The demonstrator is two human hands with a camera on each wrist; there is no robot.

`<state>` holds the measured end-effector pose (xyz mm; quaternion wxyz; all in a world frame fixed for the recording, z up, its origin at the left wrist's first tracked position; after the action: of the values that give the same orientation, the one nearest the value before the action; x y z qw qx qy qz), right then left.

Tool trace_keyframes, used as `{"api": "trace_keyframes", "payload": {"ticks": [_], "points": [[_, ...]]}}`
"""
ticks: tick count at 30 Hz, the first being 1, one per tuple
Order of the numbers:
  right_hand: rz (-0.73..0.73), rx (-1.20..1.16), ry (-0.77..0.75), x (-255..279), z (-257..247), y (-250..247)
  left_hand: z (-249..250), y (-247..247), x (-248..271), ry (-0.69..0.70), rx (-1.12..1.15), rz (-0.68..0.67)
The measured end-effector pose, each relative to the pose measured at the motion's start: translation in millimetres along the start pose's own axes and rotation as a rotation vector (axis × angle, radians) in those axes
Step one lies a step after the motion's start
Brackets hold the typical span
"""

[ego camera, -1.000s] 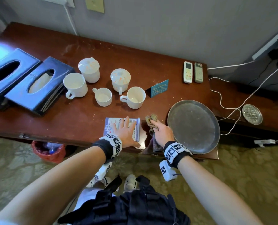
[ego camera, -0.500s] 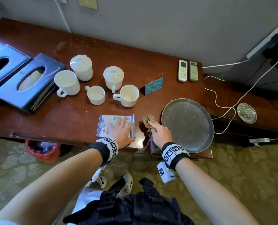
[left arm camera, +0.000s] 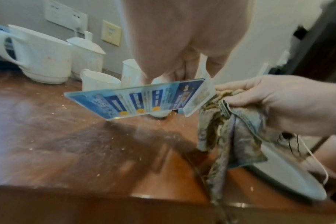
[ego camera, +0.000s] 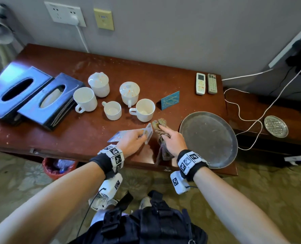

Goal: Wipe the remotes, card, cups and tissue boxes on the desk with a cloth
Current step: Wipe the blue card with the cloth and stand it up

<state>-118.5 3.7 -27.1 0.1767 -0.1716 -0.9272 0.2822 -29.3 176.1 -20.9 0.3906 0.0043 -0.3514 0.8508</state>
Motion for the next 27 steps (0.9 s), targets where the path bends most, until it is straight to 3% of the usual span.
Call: {"api": "trace_keyframes", "payload": {"ticks": [4,7,13,18,22,27], "points": [[-0.035,-0.134,-0.149,1.7,-26.8,10.1,10.2,-15.0,0.0,-0.026,0.346,0.058],[-0.028,-0.079,-0.227,1.2,-35.5,9.9,7.3,-24.3,2.2,-0.053,0.570,0.077],[0.022,0.003,-0.102,-13.6,-37.4,4.2,6.0,-25.8,4.0,-0.071,0.674,0.079],[0.029,-0.052,-0.286,9.5,-51.6,13.7,12.0,-32.4,0.5,-0.086,0.886,0.098],[0.058,-0.033,-0.343,16.2,-51.8,18.7,8.3,-35.6,2.3,-0.106,0.943,0.091],[0.060,0.036,-0.135,-11.6,-53.5,6.7,7.3,-34.6,-0.3,-0.116,0.902,0.088]]}}
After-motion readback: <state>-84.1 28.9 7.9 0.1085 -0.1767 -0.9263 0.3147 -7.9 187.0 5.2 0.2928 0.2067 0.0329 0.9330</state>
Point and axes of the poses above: each hand's wrist, its own x-axis away from the middle knuckle, its own y-axis out of the palm, z = x × y, the point moved 1 cm from there along -x, towards the middle knuckle, and after that the axes turned 1 degree about -x, right-handed, at the moved point
